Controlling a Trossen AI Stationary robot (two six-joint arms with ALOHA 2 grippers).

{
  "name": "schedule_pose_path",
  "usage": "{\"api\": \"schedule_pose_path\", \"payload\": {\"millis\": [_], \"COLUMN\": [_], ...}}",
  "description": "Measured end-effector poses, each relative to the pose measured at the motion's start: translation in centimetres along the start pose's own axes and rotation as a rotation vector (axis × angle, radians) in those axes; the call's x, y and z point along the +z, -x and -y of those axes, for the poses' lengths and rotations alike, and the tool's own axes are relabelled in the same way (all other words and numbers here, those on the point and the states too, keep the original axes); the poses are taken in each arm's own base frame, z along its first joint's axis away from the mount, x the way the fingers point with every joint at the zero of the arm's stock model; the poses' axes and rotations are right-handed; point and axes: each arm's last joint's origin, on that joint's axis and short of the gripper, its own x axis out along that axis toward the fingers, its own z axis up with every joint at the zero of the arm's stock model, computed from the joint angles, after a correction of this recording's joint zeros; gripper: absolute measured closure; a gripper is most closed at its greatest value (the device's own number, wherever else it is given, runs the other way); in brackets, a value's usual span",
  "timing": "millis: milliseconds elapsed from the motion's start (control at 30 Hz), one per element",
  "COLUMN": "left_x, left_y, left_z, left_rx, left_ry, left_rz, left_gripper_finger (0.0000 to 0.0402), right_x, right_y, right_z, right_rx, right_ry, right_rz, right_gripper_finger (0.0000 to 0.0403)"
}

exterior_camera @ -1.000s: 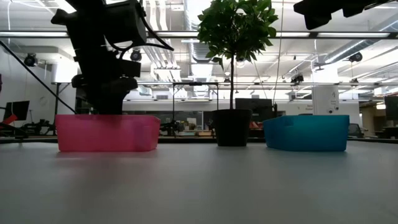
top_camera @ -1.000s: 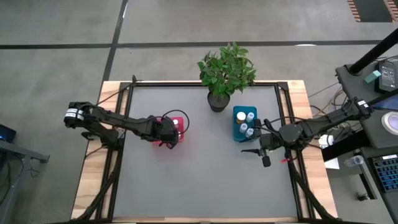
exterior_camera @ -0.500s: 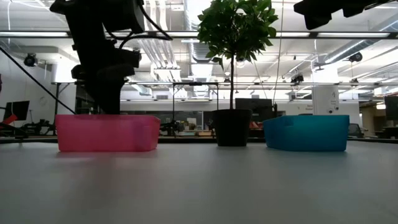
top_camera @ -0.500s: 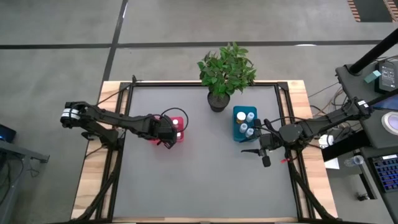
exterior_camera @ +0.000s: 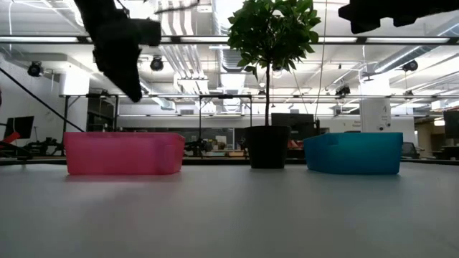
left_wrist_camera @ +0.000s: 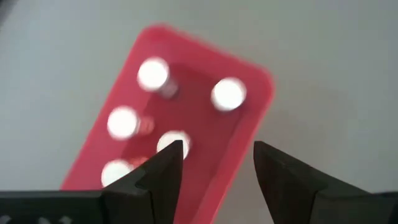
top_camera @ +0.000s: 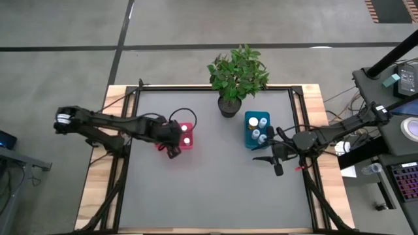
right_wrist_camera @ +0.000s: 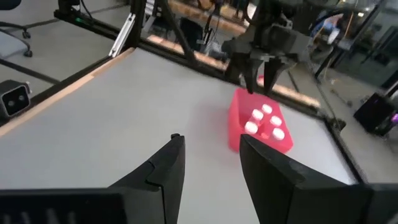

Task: Pick and place medicine bottles into bin by pill shape (circle, oval)
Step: Return to Home Position

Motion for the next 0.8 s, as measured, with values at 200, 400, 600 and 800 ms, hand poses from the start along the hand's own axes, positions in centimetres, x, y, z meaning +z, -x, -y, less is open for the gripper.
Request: {"api": "schedule_pose_path", "payload": {"millis": [200,400,600,800], "left_x": [0.2,0.0,-1.9,-4.6], "left_y": [2.5,4.0,4.2,4.0], "left_z": [0.0,-0.3,-1.5,-3.3], "left_rx": [-0.132,-0.229,-0.273,-0.302], "left_ry": [-0.122,-0.272,-0.345,-0.298], "left_rz": [0.255,0.527,0.709,0.846], "left_gripper_finger": [0.0224,0.0227,0.0274,0.034], "right_x": [-0.9,-1.5,-2.4,-2.6], "right_y": [0.0,0.5,2.3,5.6], "right_z": [0.0,0.2,0.2,0.7], "right_rx": [-0.025,-0.048,-0.068,-0.129], "right_ry": [0.033,0.037,0.052,0.036], "right_rz": [0.046,0.066,0.128,0.304], "right_gripper_finger": [0.0264,0.0267,0.0268,0.0273]}}
